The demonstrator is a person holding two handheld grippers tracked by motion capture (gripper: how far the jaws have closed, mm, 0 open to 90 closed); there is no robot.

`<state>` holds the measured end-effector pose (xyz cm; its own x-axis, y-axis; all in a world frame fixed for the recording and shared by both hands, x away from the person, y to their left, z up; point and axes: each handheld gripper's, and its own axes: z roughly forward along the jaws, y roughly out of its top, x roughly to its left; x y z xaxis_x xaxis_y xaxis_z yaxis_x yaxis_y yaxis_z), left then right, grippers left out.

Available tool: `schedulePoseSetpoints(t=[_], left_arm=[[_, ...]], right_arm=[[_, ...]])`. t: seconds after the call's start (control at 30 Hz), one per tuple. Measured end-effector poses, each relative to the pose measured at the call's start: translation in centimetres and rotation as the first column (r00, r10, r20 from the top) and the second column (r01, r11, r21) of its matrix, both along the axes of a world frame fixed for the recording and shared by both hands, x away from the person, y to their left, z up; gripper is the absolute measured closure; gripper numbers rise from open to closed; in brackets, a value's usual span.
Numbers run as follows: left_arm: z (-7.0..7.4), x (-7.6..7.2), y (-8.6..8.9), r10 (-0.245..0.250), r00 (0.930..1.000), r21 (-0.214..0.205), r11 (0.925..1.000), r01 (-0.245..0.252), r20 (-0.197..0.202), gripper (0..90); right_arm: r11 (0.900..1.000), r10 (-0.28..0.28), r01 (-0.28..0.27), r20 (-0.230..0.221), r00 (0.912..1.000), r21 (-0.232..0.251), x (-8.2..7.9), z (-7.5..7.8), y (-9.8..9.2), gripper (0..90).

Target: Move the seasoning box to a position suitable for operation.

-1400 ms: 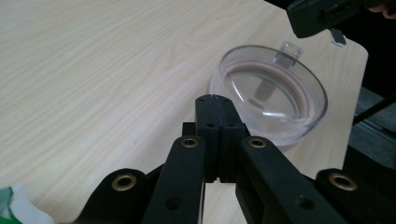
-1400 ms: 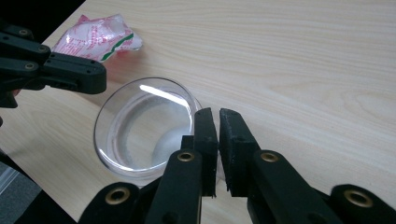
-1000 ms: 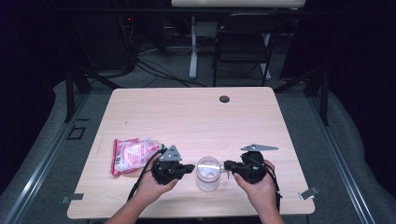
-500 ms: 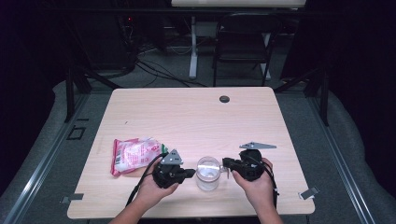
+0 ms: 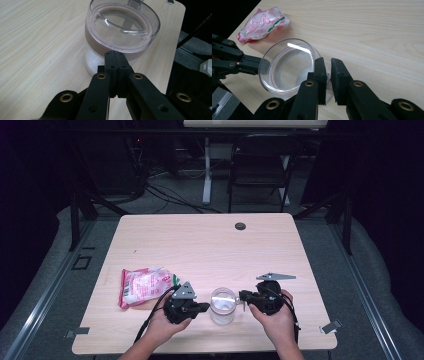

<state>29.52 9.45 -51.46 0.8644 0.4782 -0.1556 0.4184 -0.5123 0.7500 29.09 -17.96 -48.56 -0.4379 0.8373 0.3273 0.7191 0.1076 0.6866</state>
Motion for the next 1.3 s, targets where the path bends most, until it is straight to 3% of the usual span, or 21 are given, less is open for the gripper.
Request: schedulePoseSetpoints(t=[0.37,0.53,0.57,0.7,0.77,0.83,0.9,1.0,1.03,1.17,1.3], left_arm=[[1.0,-0.2,-0.2,-0.015,0.9995,-0.045,0.9989,0.016,0.028,90.0],[1.5,-0.2,-0.5,-0.019,0.9989,-0.061,0.9979,0.022,0.042,90.0],[1.6,-0.2,-0.5,-0.020,0.9990,-0.060,0.9980,0.023,0.040,90.0],[2.3,0.0,-0.8,-0.017,0.9990,-0.087,0.9960,0.020,0.041,90.0],[2.6,0.1,-0.9,-0.020,0.9990,-0.103,0.9944,0.024,0.041,88.5],[2.8,0.2,-1.1,-0.018,0.9988,-0.110,0.9937,0.023,0.046,87.4],[2.9,0.4,-1.4,-0.026,0.9981,-0.106,0.9939,0.031,0.056,85.2],[3.1,0.4,-1.6,-0.019,0.9984,-0.125,0.9919,0.025,0.053,80.5],[3.4,0.4,-1.7,-0.016,0.9974,-0.140,0.9898,0.026,0.070,73.7],[3.5,0.2,-1.9,-0.002,0.9960,-0.140,0.9900,0.014,0.089,68.7],[3.5,0.2,-2.1,0.007,0.9961,-0.137,0.9905,0.005,0.088,64.9]], right_arm=[[1.0000,-0.002,0.002,0.020,0.9998,-0.009,-0.3,-0.1,-0.1,83.7],[0.9996,0.029,-0.028,0.066,0.9974,-0.007,-0.9,0.4,-0.1,78.1],[0.9986,0.048,-0.045,0.097,0.9941,-0.028,-1.4,0.8,-0.1,76.1],[0.9955,0.084,-0.078,0.127,0.9883,-0.053,-2.3,1.3,0.2,71.8],[0.9890,0.124,-0.109,0.167,0.9781,-0.100,-3.1,1.6,0.7,66.1],[0.9871,0.136,-0.118,0.173,0.9756,-0.108,-3.4,1.7,0.8,64.4],[0.9804,0.169,-0.145,0.197,0.9657,-0.134,-4.1,1.9,1.0,59.4],[0.9781,0.182,-0.156,0.203,0.9620,-0.137,-4.4,2.0,1.1,56.3],[0.9748,0.196,-0.168,0.209,0.9580,-0.147,-4.7,2.0,1.3,51.9],[0.9706,0.214,-0.180,0.224,0.9508,-0.159,-4.8,1.8,1.6,43.2],[0.9626,0.224,-0.177,0.234,0.9462,-0.205,-4.8,1.2,2.2,42.5]])
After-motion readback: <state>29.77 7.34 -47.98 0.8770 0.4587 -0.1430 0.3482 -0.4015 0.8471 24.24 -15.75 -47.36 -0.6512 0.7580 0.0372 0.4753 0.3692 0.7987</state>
